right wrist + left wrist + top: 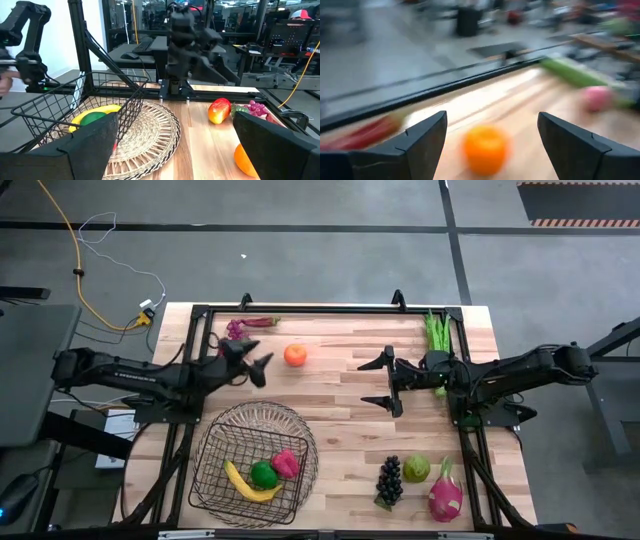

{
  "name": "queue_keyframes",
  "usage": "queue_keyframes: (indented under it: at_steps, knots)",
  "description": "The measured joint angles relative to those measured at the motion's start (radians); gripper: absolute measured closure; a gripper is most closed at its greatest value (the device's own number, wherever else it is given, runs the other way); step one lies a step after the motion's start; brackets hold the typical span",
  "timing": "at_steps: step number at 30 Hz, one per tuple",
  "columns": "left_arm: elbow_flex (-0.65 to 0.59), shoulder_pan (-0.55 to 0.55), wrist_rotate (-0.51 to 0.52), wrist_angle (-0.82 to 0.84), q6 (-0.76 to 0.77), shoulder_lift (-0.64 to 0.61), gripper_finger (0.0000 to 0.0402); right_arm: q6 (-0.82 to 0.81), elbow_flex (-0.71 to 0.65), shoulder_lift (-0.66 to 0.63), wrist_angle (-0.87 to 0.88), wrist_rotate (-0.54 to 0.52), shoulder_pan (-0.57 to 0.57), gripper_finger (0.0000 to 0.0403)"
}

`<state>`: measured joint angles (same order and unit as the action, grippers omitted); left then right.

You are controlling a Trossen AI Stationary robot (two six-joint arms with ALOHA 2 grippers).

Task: Build produce basket
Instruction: Put the orange mango into the black wire basket

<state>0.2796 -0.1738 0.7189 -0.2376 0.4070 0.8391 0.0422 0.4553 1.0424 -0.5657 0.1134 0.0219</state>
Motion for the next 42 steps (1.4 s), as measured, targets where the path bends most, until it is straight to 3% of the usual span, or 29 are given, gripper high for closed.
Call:
queue_keyframes:
  at_steps: [10, 17, 25, 42]
  knots:
    - [0.154, -0.14, 0.017, 0.65, 0.332, 0.015, 0.0103, 0.001, 0.0, 0.0, 0.0, -0.087, 0.0, 0.0016]
    - [0.176, -0.153, 0.001, 0.884, 0.58, 0.086, 0.0103, 0.002, 0.0, 0.0, 0.0, -0.087, 0.0, 0.0016]
    - [0.176, -0.149, 0.088, 0.887, 0.824, 0.199, 0.0103, -0.018, 0.0, 0.0, 0.0, -0.087, 0.0, 0.0016]
    - [0.176, -0.076, 0.105, 0.881, 0.953, 0.379, 0.0103, -0.016, 0.0, 0.0, 0.001, -0.087, 0.0, 0.0016]
